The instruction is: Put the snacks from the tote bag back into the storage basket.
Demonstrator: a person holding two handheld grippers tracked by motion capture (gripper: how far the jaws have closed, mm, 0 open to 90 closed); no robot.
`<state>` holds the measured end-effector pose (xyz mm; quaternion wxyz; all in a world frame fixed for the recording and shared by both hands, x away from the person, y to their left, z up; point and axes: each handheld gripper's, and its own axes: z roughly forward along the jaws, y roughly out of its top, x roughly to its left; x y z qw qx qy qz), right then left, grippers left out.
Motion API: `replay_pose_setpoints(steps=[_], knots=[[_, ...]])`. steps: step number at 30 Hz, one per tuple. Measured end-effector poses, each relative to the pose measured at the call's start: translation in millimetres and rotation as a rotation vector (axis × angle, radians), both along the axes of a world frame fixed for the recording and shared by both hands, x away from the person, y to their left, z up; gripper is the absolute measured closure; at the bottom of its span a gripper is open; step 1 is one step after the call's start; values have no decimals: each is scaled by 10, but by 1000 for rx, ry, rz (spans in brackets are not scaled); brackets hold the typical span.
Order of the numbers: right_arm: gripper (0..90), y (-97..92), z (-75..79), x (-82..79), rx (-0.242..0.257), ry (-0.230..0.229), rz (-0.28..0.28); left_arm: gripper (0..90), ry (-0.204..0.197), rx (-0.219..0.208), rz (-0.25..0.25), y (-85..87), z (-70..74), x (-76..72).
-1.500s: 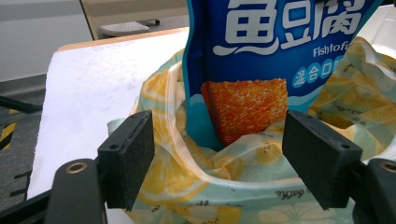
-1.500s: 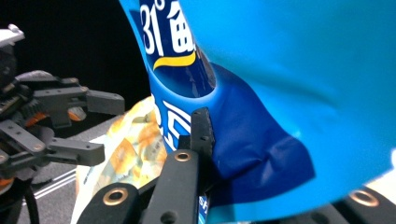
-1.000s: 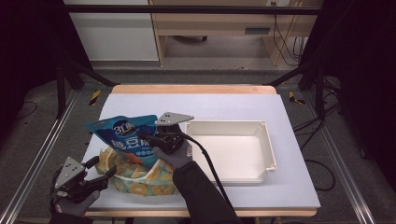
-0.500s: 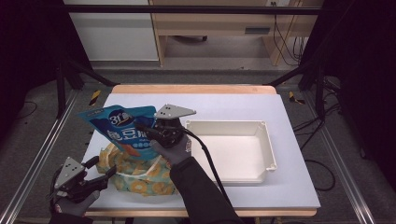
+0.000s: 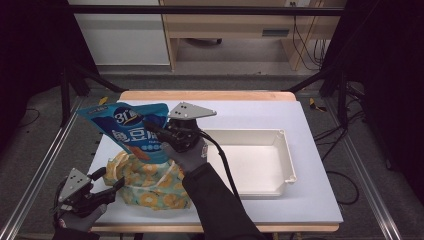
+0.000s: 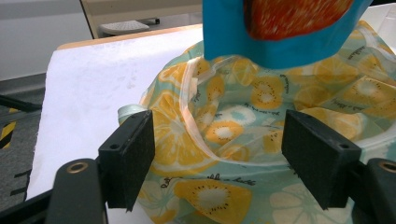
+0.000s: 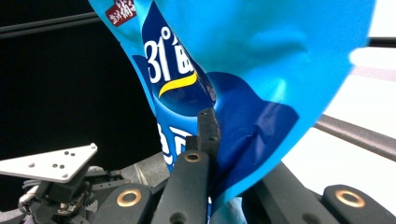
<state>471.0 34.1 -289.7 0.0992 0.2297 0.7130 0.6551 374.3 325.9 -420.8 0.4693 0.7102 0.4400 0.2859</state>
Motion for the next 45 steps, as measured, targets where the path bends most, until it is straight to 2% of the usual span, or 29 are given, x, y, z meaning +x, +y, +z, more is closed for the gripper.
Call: replay_pose_setpoints(steps=[7, 14, 21, 22, 24, 36, 39, 40, 45], knots=[[895, -117, 194, -68, 10, -27, -16, 256, 0, 4, 1, 2, 1, -1], [896, -248, 290, -103, 10, -38, -36, 256, 0, 5, 1, 0, 0, 0], [896, -488, 397, -152, 14, -51, -71, 256, -1, 5, 2, -3, 0, 0], [896, -573, 415, -165, 9, -57, -88, 256, -1, 5, 2, -3, 0, -1], [896, -604, 417, -167, 9, -58, -92, 256, -2, 5, 2, -3, 1, -2], [896, -1157, 384, -246, 12, -52, -178, 256, -5, 6, 5, -7, 5, -3], [896, -1267, 355, -273, 16, -50, -190, 255, -8, 6, 5, -10, 6, -5], [896, -1356, 319, -293, 18, -47, -199, 255, -9, 5, 5, -10, 7, -6], [896, -1483, 248, -321, 14, -40, -214, 252, -11, 6, 6, -11, 9, -6]])
